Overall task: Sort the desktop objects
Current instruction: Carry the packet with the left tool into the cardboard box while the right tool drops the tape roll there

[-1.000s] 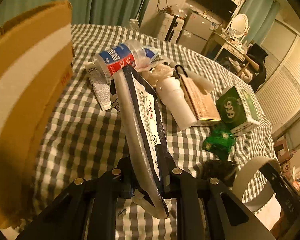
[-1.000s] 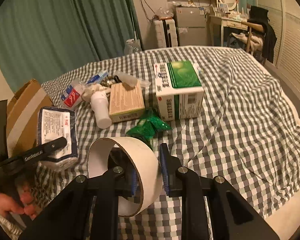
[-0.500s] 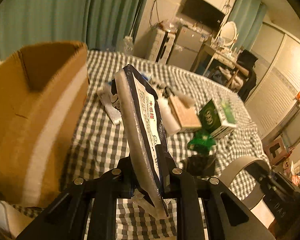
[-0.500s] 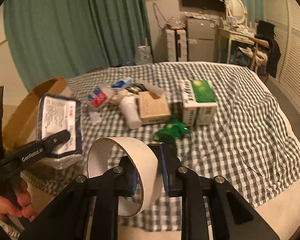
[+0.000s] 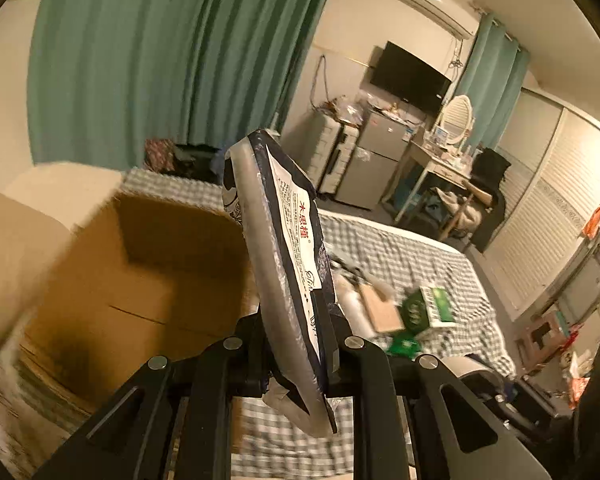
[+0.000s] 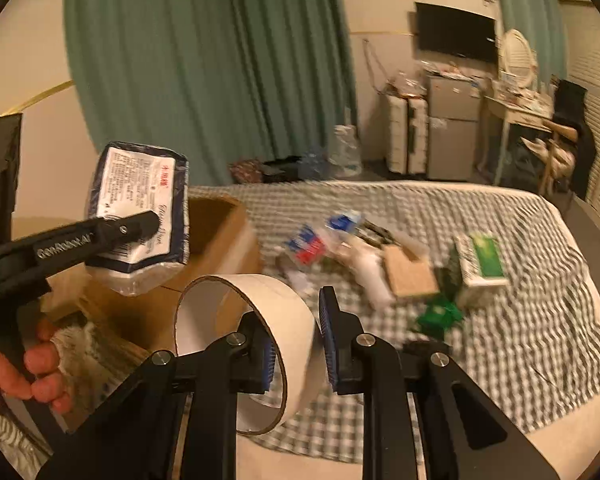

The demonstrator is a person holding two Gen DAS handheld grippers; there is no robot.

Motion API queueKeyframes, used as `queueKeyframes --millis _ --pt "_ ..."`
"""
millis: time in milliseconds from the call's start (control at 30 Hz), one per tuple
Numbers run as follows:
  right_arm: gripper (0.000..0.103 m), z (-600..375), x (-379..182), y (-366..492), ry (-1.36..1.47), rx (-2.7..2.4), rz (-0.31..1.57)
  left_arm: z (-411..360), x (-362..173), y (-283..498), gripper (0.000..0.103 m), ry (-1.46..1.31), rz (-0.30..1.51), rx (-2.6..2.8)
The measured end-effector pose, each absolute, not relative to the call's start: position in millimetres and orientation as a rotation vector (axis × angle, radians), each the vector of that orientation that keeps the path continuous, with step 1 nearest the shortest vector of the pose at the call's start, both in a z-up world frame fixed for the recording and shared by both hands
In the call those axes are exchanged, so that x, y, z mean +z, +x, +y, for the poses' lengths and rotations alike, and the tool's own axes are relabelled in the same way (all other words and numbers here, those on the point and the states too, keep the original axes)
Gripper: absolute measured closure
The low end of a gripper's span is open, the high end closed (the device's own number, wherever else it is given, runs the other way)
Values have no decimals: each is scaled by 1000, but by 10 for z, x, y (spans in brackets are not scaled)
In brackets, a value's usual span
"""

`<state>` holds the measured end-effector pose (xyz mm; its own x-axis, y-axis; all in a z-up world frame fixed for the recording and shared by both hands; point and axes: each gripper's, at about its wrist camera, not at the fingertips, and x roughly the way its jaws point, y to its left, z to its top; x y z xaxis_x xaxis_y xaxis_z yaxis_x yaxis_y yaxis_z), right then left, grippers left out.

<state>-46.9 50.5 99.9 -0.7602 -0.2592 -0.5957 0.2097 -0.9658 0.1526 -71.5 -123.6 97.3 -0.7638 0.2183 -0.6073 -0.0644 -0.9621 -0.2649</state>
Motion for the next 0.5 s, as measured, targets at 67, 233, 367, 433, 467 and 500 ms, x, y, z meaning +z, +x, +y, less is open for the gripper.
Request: queueKeyframes --millis 67,233,367,433,467,500 --pt "84 295 1077 -521 930 -2699 -86 -1399 1005 -731 86 -1010 -327 2820" --pt "84 -210 1147 -681 915 -2626 -42 -1854 967 -801 86 -1051 -294 2878" --pt "84 -567 1067 -811 936 -2571 -12 -2096 831 -800 86 -1091 -253 2883" --pt "84 -695 982 -865 958 -2549 -14 -2226 725 -832 86 -1135 -246 2884" --pt "84 -765 908 -898 975 -2536 -2 -2288 661 -850 86 -1156 -253 2881" --pt "84 -829 847 -924 989 -2533 15 -2335 601 -863 86 -1175 -252 2880"
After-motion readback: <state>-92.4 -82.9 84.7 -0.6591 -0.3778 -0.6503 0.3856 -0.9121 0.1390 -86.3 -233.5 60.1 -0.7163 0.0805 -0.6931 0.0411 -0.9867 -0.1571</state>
